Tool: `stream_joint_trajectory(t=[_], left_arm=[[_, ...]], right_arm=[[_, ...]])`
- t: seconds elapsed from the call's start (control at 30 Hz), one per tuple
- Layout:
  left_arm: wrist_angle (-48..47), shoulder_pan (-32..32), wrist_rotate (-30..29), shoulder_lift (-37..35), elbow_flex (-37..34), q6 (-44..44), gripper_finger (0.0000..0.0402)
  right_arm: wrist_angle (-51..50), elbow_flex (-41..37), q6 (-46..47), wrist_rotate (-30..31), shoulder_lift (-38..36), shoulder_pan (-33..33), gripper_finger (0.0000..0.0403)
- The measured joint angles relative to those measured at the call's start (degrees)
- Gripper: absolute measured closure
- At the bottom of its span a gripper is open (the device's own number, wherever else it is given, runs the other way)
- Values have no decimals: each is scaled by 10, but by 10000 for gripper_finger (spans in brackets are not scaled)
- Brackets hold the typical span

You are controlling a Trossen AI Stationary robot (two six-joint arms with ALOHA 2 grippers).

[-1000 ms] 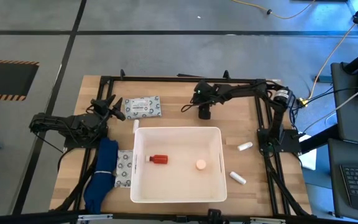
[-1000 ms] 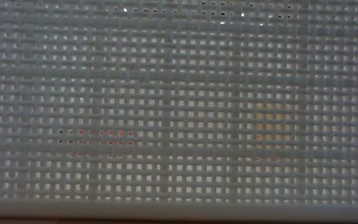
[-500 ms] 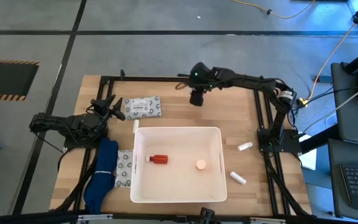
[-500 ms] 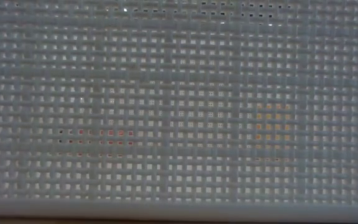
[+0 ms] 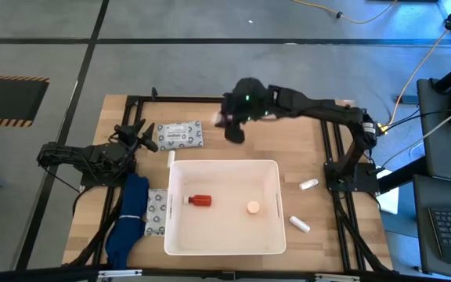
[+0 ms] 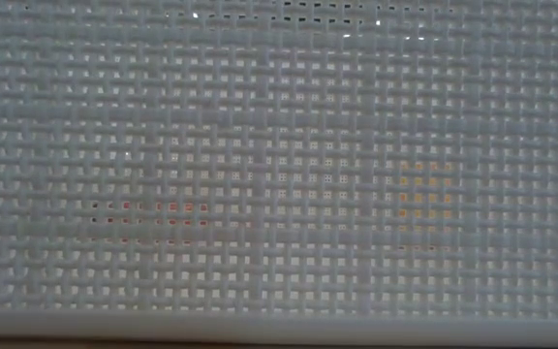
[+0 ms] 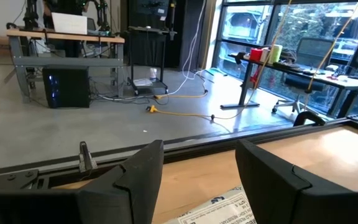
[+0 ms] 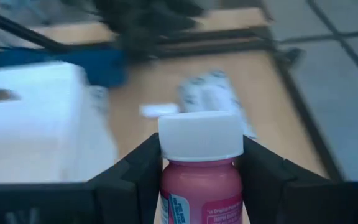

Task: Pick & place medical supplies in basket/bin
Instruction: Put the pink pill bottle into the white bin

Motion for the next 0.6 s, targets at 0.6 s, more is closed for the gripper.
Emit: stream_joint_trajectory(t=[0.6], left_arm=[[0, 0, 23, 0, 0, 99, 203]], right_arm=[[59, 5, 7, 189, 58, 227, 234]])
